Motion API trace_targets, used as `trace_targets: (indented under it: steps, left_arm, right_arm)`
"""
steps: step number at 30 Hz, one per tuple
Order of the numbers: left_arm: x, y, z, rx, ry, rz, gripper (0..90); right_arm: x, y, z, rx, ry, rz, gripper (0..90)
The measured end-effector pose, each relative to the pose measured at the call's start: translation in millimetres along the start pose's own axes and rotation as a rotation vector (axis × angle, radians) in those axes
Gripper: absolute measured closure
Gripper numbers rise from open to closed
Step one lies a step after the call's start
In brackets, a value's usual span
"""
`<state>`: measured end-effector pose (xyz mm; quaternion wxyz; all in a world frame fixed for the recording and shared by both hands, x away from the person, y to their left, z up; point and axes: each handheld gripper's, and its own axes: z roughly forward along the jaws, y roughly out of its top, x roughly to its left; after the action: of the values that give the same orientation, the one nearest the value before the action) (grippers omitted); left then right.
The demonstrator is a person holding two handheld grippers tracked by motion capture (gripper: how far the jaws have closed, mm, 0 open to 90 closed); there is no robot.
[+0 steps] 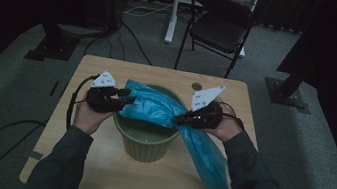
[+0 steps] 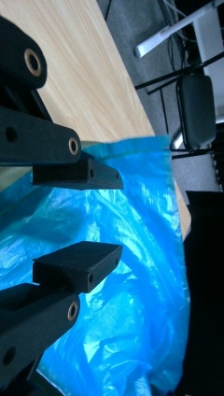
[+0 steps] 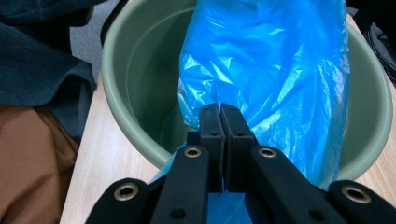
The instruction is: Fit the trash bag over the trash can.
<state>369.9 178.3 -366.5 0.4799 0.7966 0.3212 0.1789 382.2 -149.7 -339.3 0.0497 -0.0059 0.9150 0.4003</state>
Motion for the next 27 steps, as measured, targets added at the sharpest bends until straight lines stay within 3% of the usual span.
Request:
trace_targets:
  steps: [19, 27]
  left_arm:
    - [-8.2, -5.9, 6.1, 0.021, -0.032, 0.003, 61.8]
    - [-6.7, -4.9, 3.1, 0.009, -0.024, -0.003, 61.4]
  right_arm:
    - [-3.6, 7.3, -7.5, -0.103, -0.013, 0.018, 88.9]
    - [-2.5, 1.0, -11.0, -0.047, -0.004, 0.023, 88.9]
